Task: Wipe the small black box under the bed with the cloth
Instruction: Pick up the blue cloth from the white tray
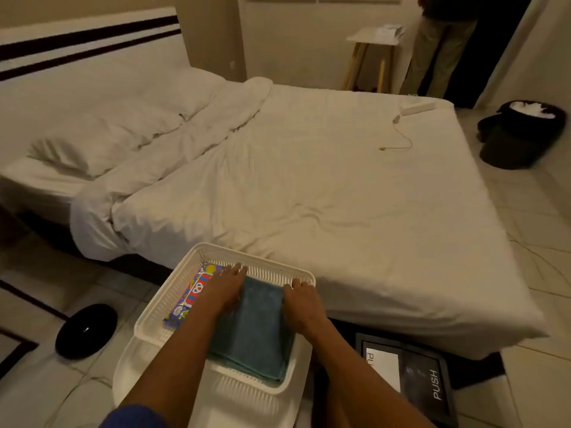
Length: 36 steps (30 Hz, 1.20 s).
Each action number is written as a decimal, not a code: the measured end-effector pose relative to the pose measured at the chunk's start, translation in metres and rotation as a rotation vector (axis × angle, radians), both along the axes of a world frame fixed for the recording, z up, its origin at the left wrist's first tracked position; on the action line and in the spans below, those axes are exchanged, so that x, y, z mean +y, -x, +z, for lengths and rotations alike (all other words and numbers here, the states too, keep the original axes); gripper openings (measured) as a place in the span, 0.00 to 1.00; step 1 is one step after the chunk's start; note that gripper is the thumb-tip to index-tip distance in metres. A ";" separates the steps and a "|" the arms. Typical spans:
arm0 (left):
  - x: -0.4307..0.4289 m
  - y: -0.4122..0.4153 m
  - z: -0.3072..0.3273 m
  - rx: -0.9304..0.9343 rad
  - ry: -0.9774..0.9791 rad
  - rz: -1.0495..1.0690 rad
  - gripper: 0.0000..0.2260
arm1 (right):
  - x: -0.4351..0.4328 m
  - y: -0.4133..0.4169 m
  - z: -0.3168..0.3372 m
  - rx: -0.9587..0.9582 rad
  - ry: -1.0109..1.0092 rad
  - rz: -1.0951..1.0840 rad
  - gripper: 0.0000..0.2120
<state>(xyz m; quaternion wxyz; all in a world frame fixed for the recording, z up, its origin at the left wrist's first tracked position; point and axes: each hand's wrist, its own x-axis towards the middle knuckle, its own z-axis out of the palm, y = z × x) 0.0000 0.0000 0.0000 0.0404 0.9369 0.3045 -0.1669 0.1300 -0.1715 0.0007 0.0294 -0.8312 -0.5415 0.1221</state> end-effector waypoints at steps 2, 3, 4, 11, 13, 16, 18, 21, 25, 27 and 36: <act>0.001 -0.009 0.000 -0.010 0.004 0.007 0.30 | 0.008 -0.005 -0.007 -0.025 0.012 0.007 0.14; 0.001 -0.013 -0.002 -0.004 0.004 0.005 0.25 | 0.010 -0.006 -0.012 -0.036 0.017 0.010 0.13; 0.001 -0.016 -0.003 -0.043 0.013 -0.031 0.21 | 0.011 -0.007 -0.013 -0.038 0.034 0.017 0.13; 0.012 -0.035 -0.013 0.010 -0.119 -0.105 0.15 | 0.026 -0.013 -0.019 -0.071 -0.006 -0.018 0.11; 0.014 -0.042 -0.013 0.070 -0.169 -0.106 0.15 | 0.029 -0.015 -0.015 -0.065 0.034 -0.018 0.12; 0.015 -0.045 -0.012 0.119 -0.189 -0.121 0.15 | 0.034 -0.019 -0.014 -0.069 0.038 -0.011 0.09; 0.016 -0.046 -0.010 0.152 -0.207 -0.125 0.16 | 0.036 -0.024 -0.012 -0.057 0.008 -0.013 0.05; 0.014 -0.045 -0.002 0.181 -0.192 -0.124 0.15 | 0.034 -0.028 -0.008 0.016 0.058 0.008 0.12; 0.015 -0.039 0.030 0.172 -0.105 -0.010 0.13 | 0.027 -0.035 0.013 0.108 0.034 0.002 0.13; 0.020 -0.034 0.051 0.145 0.009 0.050 0.12 | 0.024 -0.038 0.031 0.190 0.046 -0.012 0.14; 0.003 -0.027 0.165 0.086 0.072 0.176 0.09 | 0.004 -0.037 0.109 0.256 -0.103 -0.056 0.13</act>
